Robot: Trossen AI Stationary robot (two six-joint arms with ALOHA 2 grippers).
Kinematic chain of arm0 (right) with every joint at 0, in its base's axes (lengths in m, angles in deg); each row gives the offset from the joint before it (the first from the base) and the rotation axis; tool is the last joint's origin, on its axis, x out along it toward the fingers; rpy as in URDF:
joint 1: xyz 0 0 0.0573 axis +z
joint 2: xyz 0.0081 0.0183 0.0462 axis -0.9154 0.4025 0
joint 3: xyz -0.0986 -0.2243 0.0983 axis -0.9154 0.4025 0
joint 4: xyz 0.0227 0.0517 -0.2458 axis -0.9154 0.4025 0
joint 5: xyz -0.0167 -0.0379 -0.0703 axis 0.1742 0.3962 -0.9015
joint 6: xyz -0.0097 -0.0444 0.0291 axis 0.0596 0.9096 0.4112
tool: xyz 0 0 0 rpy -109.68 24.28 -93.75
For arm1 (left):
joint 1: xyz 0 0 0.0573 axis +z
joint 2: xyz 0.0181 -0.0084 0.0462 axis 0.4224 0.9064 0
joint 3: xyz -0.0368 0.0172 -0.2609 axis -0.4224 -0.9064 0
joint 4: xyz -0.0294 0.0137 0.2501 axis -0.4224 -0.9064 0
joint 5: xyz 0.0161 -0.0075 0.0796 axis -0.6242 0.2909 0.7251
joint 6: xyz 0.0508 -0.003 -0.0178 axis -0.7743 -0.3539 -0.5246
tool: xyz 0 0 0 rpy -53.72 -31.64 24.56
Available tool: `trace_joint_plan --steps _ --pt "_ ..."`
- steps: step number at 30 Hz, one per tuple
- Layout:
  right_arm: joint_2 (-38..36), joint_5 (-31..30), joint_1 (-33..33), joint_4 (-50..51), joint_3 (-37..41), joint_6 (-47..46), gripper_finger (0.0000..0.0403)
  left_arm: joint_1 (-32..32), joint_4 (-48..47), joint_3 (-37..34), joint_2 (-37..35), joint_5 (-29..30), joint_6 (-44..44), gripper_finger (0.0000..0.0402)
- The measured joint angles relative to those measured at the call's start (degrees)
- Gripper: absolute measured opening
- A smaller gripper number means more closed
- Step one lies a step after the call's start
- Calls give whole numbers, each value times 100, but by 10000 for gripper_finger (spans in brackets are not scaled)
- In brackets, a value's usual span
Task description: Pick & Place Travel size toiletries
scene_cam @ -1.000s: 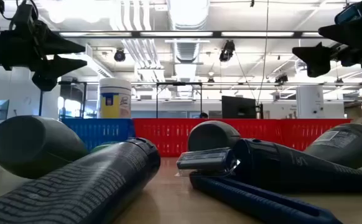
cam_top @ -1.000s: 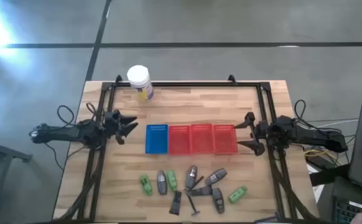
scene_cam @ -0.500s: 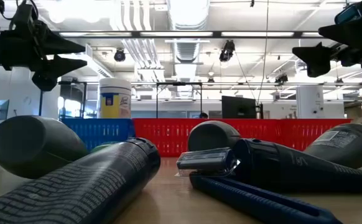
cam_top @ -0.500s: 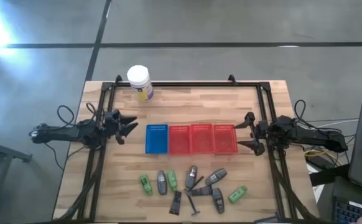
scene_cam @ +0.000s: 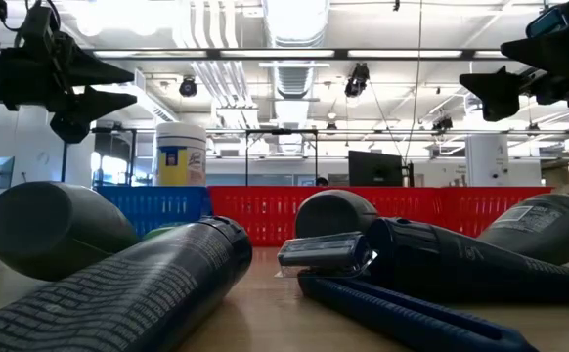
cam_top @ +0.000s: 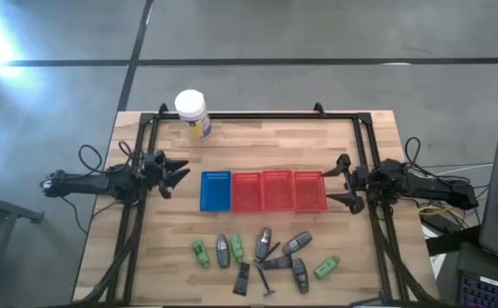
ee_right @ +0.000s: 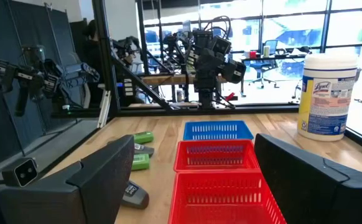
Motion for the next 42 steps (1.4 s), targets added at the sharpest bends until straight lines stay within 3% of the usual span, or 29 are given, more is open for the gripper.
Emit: trace_joint_plan --steps 15,22,27,31,35,42 --pt "0 -7 -1 -42 0 -172 327 0 -1 -1 0 -2 -1 197" --pt "2 -64 -1 -77 0 -1766 327 0 0 0 -1 0 1 197" --pt "0 -180 -2 -266 0 -4312 327 0 -1 -1 1 0 0 197" --pt "4 -401 -2 -294 0 -4808 327 0 -1 0 -1 -2 1 197" --pt "4 -679 -1 -985 0 -5037 327 0 0 0 -1 0 -1 197" --pt "-11 -785 0 -3300 0 -4682 327 0 0 -1 1 -2 -1 197"
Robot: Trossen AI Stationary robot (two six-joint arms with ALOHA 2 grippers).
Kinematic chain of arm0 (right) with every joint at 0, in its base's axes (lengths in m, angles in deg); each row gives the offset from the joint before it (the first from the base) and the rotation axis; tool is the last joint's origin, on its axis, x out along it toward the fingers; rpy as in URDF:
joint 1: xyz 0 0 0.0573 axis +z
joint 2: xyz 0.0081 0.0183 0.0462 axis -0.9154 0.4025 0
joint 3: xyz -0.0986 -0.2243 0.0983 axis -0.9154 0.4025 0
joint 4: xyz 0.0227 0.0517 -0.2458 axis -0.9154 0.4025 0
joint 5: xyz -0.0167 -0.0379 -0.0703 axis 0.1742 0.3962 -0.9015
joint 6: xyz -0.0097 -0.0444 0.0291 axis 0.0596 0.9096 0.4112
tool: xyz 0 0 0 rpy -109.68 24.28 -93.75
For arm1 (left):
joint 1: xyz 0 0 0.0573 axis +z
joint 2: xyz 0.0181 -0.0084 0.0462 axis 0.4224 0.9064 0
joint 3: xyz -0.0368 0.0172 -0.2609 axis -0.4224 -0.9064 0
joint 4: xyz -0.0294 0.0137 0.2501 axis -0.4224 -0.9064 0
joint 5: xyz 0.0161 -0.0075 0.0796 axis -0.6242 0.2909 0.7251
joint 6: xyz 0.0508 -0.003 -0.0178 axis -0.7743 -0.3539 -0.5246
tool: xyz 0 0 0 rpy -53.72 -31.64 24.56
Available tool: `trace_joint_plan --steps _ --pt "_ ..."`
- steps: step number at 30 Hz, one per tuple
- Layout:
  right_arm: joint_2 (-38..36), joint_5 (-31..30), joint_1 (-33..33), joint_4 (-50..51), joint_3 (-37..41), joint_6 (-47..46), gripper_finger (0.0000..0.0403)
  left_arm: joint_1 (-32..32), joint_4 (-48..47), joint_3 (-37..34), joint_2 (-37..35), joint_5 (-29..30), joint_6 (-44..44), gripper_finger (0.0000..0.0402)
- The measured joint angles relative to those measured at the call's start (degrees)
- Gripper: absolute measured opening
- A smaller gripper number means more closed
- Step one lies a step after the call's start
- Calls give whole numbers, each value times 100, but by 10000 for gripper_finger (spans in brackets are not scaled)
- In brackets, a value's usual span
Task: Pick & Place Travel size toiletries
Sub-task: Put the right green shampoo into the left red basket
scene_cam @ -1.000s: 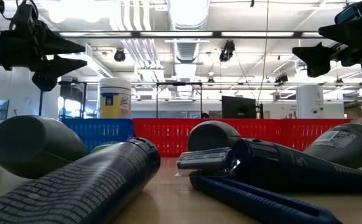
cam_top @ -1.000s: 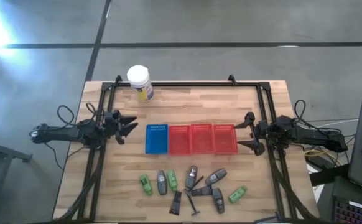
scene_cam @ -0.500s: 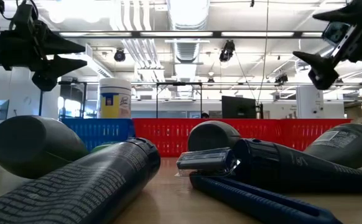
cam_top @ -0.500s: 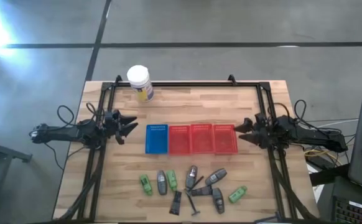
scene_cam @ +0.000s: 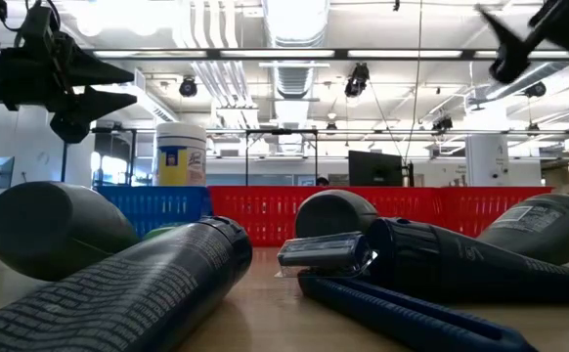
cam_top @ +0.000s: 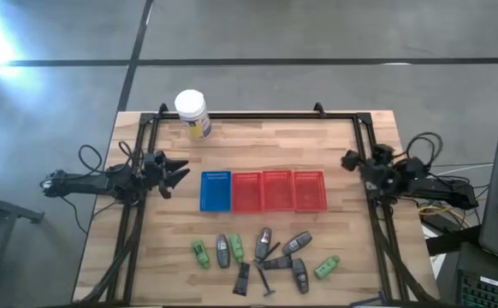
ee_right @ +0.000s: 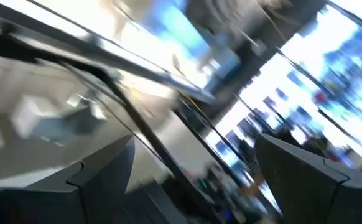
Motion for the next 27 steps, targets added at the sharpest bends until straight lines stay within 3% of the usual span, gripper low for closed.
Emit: trace_joint_plan --steps 7,15,22,27 --pt "2 -82 0 -1251 0 581 327 0 -2 0 1 0 1 197" --pt "2 -244 0 -1582 0 621 327 0 0 0 0 0 0 197" --pt "243 -79 4 -626 -2 -152 327 0 0 0 -1 1 2 197" --pt "828 202 4 -446 -14 -1395 327 0 0 1 -1 0 2 197"
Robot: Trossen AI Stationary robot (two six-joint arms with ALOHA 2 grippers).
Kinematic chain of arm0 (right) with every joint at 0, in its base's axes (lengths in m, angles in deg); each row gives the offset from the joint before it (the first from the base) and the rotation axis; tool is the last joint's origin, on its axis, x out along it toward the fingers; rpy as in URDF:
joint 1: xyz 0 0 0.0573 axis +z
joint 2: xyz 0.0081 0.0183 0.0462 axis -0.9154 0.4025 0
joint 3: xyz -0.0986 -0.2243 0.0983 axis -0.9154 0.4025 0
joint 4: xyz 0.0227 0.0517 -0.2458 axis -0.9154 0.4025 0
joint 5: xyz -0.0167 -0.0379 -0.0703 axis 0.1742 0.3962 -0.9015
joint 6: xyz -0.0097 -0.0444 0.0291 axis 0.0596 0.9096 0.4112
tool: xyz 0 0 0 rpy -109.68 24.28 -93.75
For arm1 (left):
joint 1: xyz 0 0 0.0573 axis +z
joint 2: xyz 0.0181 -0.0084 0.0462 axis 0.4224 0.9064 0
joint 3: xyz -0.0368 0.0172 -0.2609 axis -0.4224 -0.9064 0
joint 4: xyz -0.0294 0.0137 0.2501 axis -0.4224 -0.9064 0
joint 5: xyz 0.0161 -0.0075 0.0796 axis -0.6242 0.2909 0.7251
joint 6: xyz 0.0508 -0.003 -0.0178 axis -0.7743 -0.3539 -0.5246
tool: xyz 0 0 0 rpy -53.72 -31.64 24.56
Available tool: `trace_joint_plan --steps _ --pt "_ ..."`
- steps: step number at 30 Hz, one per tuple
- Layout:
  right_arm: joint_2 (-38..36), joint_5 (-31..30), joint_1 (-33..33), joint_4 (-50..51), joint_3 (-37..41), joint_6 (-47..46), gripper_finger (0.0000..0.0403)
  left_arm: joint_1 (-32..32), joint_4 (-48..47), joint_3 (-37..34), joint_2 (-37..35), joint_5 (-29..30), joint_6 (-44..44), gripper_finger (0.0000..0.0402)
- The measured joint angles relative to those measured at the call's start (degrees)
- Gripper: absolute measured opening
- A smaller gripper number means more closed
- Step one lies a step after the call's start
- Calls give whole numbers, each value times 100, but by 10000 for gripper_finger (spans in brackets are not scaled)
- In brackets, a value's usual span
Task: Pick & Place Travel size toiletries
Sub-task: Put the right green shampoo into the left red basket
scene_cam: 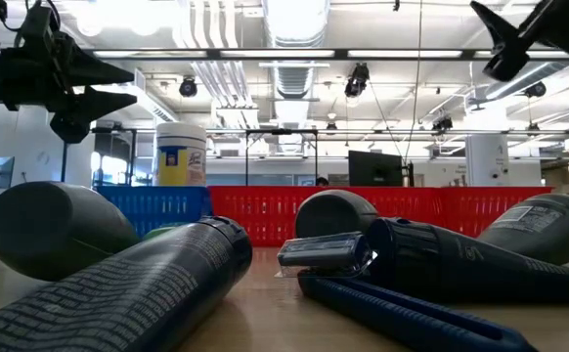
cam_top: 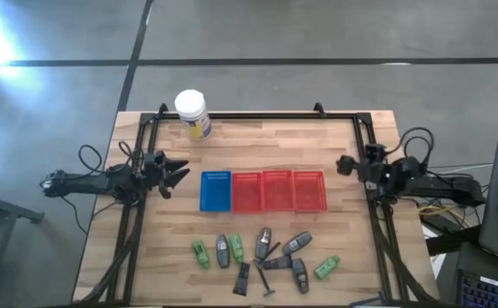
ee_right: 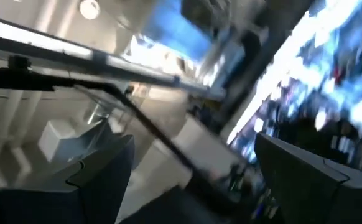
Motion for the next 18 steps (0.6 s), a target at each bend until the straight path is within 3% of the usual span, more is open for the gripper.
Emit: trace_joint_plan --steps 4,7,13,18 --pt "606 975 110 143 -276 -705 326 0 0 -1 2 1 -2 197" --pt "1122 1608 282 795 -658 -946 327 0 0 0 0 2 -2 197" --pt "2167 2351 610 2103 -1411 -768 329 0 0 -2 0 0 0 197" --pt "2768 3344 675 2989 -2052 -306 326 0 0 0 0 0 -2 197"
